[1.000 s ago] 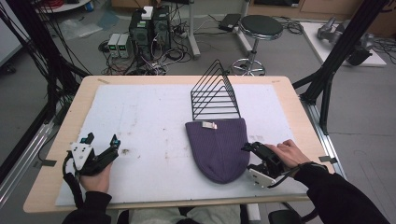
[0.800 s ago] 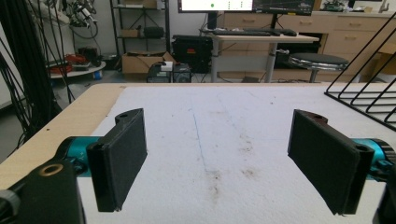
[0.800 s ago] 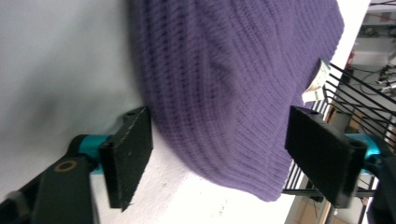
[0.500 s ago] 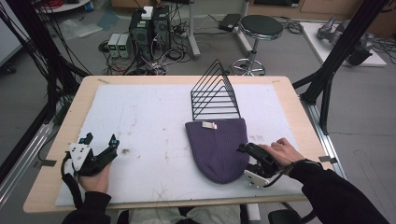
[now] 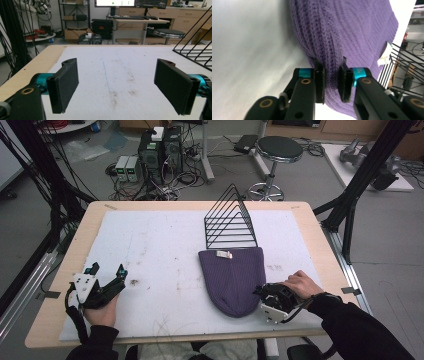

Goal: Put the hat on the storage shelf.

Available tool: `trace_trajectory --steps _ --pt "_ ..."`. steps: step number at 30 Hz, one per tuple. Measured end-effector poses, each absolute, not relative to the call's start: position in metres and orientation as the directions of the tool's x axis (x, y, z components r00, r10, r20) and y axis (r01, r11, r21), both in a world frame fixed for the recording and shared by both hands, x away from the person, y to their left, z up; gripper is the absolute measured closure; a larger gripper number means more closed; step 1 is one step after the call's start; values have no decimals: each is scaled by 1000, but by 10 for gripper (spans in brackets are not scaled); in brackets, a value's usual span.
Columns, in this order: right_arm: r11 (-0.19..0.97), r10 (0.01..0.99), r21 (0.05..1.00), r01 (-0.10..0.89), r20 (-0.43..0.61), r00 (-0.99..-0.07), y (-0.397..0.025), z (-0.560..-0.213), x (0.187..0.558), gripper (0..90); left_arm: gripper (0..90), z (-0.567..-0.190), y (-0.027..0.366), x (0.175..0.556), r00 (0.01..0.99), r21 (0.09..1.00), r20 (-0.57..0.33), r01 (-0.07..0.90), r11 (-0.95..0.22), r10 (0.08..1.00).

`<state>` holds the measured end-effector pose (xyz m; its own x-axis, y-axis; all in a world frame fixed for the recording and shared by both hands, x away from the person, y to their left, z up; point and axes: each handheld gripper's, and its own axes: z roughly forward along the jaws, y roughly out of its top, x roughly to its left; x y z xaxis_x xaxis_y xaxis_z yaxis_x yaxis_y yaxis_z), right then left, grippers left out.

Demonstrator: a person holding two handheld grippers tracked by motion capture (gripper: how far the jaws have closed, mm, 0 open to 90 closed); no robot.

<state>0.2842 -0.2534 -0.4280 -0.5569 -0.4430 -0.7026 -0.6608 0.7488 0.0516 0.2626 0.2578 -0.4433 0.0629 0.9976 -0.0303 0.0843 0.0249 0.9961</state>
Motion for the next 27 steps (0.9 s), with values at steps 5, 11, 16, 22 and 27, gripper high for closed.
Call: trace_trajectory --steps 5,11,16,22,27 --pt "800 -336 185 -570 -649 -683 -251 -420 290 829 199 -444 257 263 63 996 -28 84 23 998" --pt "839 -109 430 -334 -468 -877 -245 -399 310 830 199 -444 257 264 65 996 -28 90 22 997" --pt "800 21 578 -159 -293 -956 -243 -383 327 830 199 -444 258 263 63 996 -31 87 26 998" --pt "692 144 722 3 -134 -980 -246 -357 338 828 199 -444 257 264 68 996 -28 91 22 997" --pt "612 202 787 79 -59 -978 -244 -337 342 828 199 -444 256 265 78 996 -30 91 23 996"
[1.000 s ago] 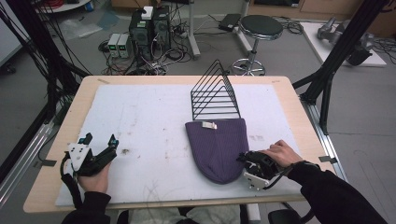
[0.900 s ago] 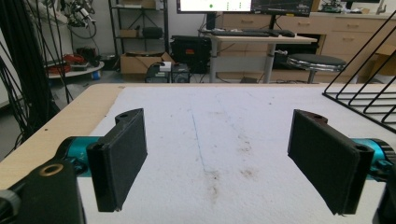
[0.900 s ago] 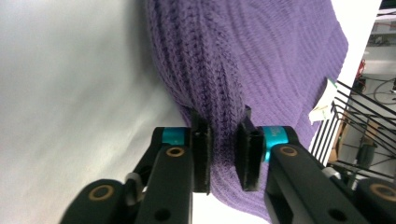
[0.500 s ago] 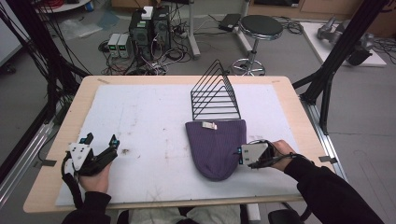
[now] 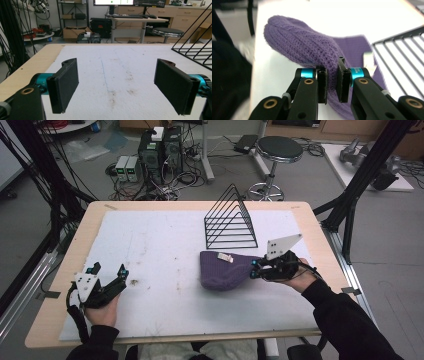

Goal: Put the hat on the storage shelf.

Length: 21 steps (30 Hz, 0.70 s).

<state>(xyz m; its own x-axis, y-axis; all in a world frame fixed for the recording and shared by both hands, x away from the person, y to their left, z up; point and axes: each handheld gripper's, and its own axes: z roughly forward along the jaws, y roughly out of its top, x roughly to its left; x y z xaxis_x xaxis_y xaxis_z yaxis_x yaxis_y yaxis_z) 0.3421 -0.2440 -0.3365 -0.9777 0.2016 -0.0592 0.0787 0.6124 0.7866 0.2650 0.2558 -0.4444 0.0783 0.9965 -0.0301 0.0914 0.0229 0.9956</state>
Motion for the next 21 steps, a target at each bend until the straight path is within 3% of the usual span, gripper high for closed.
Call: trace_trajectory --steps 9,15,21 --pt "447 247 878 171 62 -967 -232 -295 352 828 196 -445 250 273 184 995 -31 95 14 982" --pt "366 274 896 252 155 -949 -223 -276 361 827 195 -444 242 277 262 997 -17 82 -4 965" --pt "318 267 909 268 185 -946 -210 -258 365 827 195 -443 239 278 286 997 -6 75 -16 958"
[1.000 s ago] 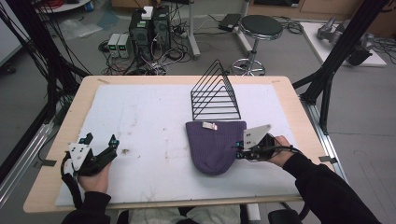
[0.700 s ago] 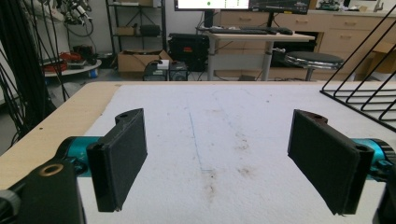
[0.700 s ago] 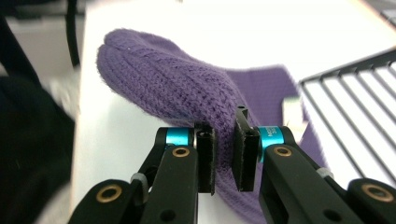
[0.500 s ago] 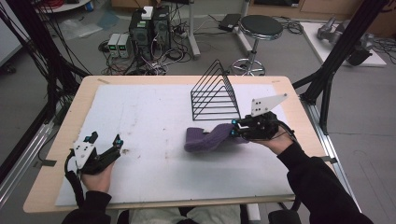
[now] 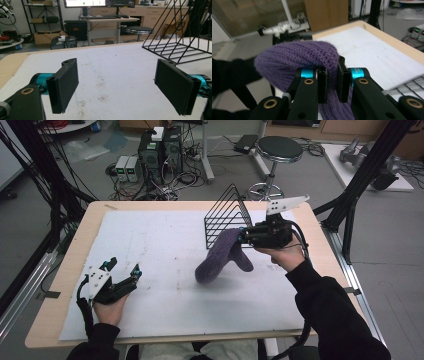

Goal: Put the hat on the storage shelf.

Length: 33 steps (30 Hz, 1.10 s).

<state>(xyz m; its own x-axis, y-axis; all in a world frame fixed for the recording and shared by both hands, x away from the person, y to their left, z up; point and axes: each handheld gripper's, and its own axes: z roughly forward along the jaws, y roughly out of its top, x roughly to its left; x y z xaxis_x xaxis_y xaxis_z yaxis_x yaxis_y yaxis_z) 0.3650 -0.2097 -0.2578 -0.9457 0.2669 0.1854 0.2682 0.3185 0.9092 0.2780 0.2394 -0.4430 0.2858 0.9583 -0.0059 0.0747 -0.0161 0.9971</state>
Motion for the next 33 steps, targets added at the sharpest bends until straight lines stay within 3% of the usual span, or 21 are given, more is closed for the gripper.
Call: trace_trajectory --steps 11,18,27,33 --pt "218 336 917 335 252 -908 -179 -207 375 825 194 -438 237 279 332 999 -12 47 -4 943" --pt "189 368 907 377 290 -883 -165 -183 377 825 173 -418 216 289 527 997 62 10 -79 848" --pt "133 387 877 462 384 -839 -158 -178 381 823 174 -407 201 304 691 998 21 29 -57 722" --pt "132 388 870 475 396 -832 -153 -181 382 821 173 -393 181 318 777 993 64 11 -115 627"
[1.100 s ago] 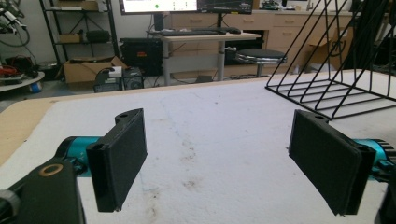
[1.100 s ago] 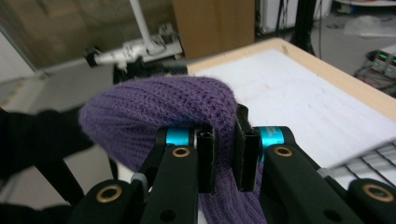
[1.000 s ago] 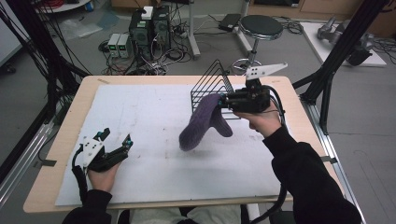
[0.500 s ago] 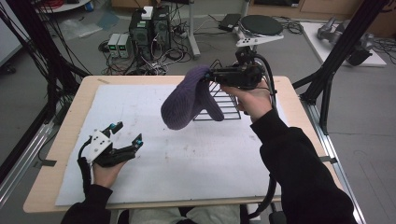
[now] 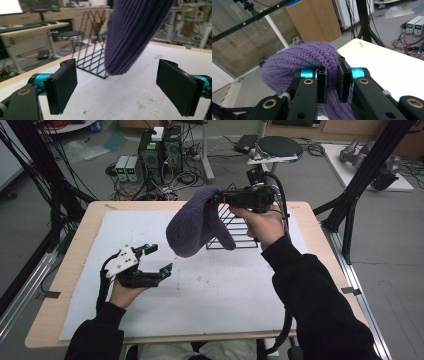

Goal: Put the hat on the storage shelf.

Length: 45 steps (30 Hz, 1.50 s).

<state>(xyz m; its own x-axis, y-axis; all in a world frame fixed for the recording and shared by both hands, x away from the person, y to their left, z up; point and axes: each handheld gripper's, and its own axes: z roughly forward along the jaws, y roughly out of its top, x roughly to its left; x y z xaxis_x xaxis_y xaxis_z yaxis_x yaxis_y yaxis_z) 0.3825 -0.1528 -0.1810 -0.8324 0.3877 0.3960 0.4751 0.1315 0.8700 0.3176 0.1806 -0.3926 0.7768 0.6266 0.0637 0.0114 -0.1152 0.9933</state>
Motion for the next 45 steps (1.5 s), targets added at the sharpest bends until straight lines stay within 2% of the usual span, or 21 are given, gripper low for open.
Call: trace_trajectory --steps 8,10,13,16,18,19,20,21,22,23,28,32,40,45 --pt "137 382 861 491 411 -828 -148 -185 384 821 173 -386 155 333 814 987 89 7 -162 574" --pt "145 379 857 494 413 -828 -146 -187 384 820 211 -385 151 335 817 986 93 2 -164 569" --pt "150 381 858 492 409 -829 -147 -188 384 819 354 -383 147 334 833 984 118 -26 -174 540" --pt "146 384 860 489 406 -829 -152 -187 384 818 409 -383 146 334 839 985 110 -22 -170 533" --pt "143 385 861 489 406 -828 -155 -186 383 818 475 -382 147 335 844 986 106 -19 -168 526" --pt "143 385 861 489 406 -828 -155 -186 383 818 475 -382 147 336 844 986 106 -21 -166 525" --pt "143 387 861 488 405 -828 -157 -186 383 818 527 -382 147 336 844 985 111 -22 -173 525" --pt "142 384 857 496 414 -826 -160 -189 383 817 731 -383 147 337 840 983 116 -23 -180 530" --pt "142 384 857 496 414 -826 -160 -189 383 817 731 -383 146 337 842 983 115 -19 -184 527" --pt "147 387 854 500 415 -823 -163 -193 384 817 815 -384 145 338 842 981 119 -17 -193 526" --pt "158 410 847 508 411 -814 -174 -202 388 816 832 -388 138 340 849 976 84 34 -214 522" --pt "161 442 858 488 379 -813 -191 -205 393 815 837 -379 134 349 861 977 -10 117 -179 508" --pt "169 436 902 397 293 -851 -224 -203 404 815 839 -349 118 371 876 972 -31 139 -190 482" --pt "173 483 915 365 244 -841 -249 -194 422 815 839 -325 105 391 884 976 -28 124 -177 466"
